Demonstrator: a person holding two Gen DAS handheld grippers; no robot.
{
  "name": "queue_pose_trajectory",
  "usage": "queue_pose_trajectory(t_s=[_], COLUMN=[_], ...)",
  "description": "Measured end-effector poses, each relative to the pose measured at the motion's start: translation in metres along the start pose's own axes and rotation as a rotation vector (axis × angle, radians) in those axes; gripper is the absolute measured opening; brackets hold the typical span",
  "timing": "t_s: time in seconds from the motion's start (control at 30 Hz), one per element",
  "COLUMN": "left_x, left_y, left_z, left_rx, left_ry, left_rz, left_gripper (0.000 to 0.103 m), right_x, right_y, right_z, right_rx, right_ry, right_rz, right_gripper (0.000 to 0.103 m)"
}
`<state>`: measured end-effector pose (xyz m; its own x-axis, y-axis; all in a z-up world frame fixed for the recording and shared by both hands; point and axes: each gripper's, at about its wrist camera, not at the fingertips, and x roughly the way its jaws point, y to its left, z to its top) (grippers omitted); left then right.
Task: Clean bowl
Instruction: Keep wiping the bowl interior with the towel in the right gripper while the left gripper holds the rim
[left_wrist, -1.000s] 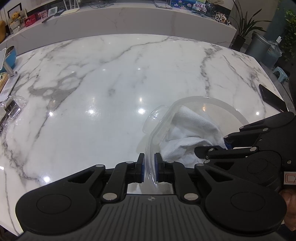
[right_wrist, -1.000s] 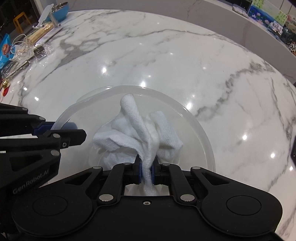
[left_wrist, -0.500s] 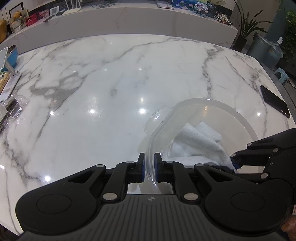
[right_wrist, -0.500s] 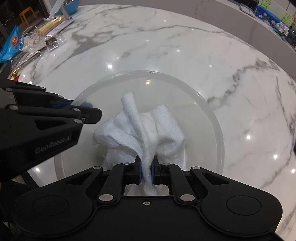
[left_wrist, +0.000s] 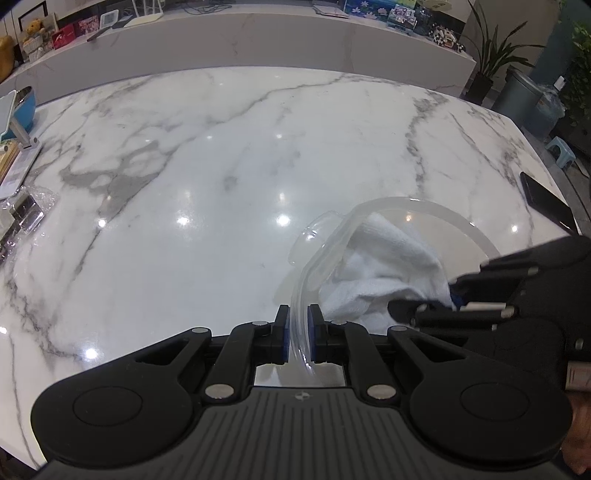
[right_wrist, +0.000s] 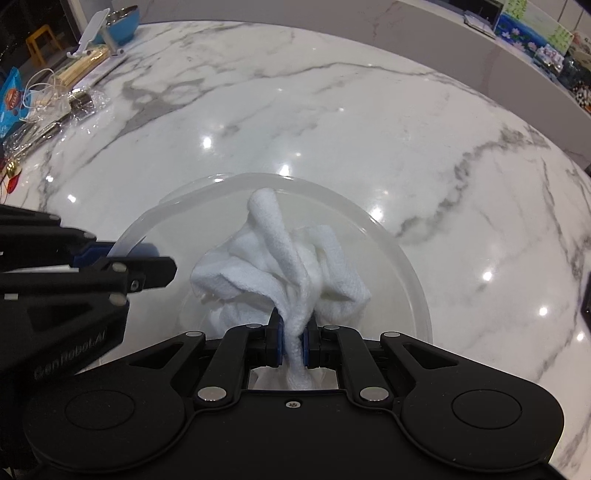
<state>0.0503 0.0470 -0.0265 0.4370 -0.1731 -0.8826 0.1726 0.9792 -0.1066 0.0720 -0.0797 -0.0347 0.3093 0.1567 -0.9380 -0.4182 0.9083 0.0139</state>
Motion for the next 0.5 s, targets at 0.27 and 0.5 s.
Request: queue_pose_trajectory(t_s=[0.27, 0.5], left_x=[-0.0002, -0.0003], left_y=[0.0004, -0.0009], left_z=[-0.0018, -0.0014], left_rx=[-0.005, 0.001], left_ry=[-0.002, 0.001], left_rz=[-0.003, -0.004], left_gripper=[0.008, 0.008], right_x=[-0.0046, -0.0024], right_y=[0.0072, 0.0005], right_z=[-0.0093, -0.0052], right_rx=[-0.020, 0.001], right_ry=[0.020, 0.008], right_rz=[0.013, -0.039], right_gripper=[0.007, 0.007])
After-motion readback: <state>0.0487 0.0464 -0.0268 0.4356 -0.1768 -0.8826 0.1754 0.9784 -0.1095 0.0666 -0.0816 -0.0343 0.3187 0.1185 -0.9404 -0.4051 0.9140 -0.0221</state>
